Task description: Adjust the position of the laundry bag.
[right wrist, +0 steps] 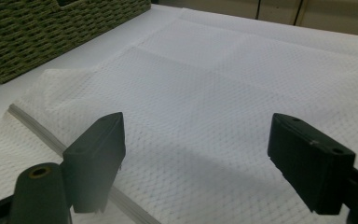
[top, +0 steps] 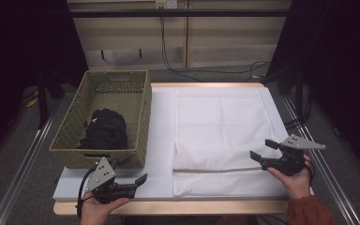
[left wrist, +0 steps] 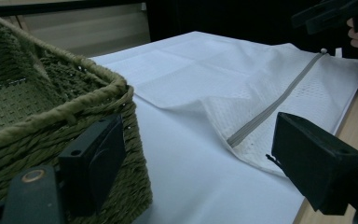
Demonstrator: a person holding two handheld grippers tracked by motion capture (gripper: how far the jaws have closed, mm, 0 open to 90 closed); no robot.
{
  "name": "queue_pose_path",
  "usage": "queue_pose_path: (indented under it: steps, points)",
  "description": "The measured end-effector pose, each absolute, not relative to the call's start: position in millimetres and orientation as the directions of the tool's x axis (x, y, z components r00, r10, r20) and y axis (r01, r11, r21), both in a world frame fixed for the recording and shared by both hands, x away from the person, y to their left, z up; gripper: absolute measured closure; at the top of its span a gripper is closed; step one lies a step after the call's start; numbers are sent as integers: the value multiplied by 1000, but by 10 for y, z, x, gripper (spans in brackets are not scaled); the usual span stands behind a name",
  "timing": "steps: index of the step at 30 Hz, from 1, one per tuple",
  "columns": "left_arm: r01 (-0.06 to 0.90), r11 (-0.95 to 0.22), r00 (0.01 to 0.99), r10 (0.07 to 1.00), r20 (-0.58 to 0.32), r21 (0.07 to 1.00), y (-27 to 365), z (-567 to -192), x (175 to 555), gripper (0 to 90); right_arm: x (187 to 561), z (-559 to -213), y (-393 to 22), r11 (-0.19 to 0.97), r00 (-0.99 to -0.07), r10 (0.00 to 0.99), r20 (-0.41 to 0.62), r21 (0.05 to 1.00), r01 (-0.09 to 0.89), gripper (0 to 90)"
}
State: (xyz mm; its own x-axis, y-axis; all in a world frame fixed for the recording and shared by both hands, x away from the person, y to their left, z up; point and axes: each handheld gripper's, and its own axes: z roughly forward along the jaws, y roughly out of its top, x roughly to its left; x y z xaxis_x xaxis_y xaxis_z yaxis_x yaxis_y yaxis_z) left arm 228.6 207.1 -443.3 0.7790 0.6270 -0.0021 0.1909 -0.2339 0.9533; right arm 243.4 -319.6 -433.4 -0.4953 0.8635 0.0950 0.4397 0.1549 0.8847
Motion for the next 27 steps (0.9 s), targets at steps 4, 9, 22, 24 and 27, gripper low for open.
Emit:
queue_pose_path:
  steps: [4,9,22,24,27]
  points:
    - [193,-236,771,636,2,953,2081,-4446,2295,174,2463,-4346,-3156,156,-512,852,109,881,447,175]
    - [207,-228,764,645,-11,951,2099,-4461,2290,166,2489,-4362,-3056,204,-532,842,91,859,470,248]
    - [199,-227,778,628,-12,953,2069,-4446,2276,156,2571,-4363,-2908,190,-561,814,151,844,502,357]
    - [203,-246,773,634,-1,948,2046,-4440,2270,156,2603,-4375,-2866,204,-580,799,160,835,511,376]
    - [201,-247,785,619,-5,948,1974,-4446,2270,155,2671,-4388,-2759,236,-610,776,160,823,517,400]
